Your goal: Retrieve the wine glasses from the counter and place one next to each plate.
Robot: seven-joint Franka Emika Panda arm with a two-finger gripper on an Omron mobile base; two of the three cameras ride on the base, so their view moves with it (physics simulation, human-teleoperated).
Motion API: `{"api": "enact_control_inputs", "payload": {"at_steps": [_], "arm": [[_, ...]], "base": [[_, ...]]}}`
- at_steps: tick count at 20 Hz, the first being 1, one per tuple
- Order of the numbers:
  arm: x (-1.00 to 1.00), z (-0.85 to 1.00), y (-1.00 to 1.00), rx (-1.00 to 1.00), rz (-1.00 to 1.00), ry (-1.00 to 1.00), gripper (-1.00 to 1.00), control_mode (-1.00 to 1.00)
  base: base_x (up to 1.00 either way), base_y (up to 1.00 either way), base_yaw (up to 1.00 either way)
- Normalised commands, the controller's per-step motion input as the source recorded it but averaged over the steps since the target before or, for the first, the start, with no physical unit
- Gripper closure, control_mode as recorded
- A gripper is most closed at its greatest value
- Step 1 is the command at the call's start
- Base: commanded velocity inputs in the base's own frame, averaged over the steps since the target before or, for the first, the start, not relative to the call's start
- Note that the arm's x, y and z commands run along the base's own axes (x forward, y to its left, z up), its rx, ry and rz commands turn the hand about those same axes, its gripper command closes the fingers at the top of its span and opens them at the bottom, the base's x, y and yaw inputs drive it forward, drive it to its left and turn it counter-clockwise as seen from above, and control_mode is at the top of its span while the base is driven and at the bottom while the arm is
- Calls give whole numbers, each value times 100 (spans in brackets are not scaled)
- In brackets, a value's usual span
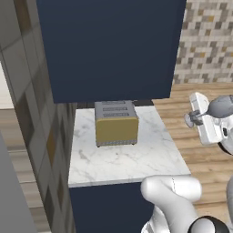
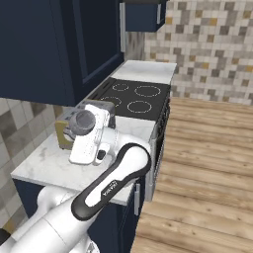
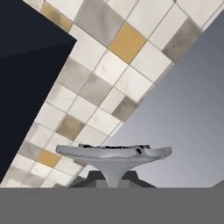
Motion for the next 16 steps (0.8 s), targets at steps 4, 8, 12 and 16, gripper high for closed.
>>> {"api": "enact_control_inputs", "payload": {"at_steps": [4, 8, 12, 16], "arm": [[-14, 0, 0, 11, 0, 0, 100, -100], [-5, 0, 0, 2, 0, 0, 100, 100], [0, 0, 0, 0, 0, 0, 100, 100], [0, 0, 0, 0, 0, 0, 100, 100]], "base": [[0, 0, 0], [-15, -5, 0], [-13, -50, 0], [0, -100, 0]]}}
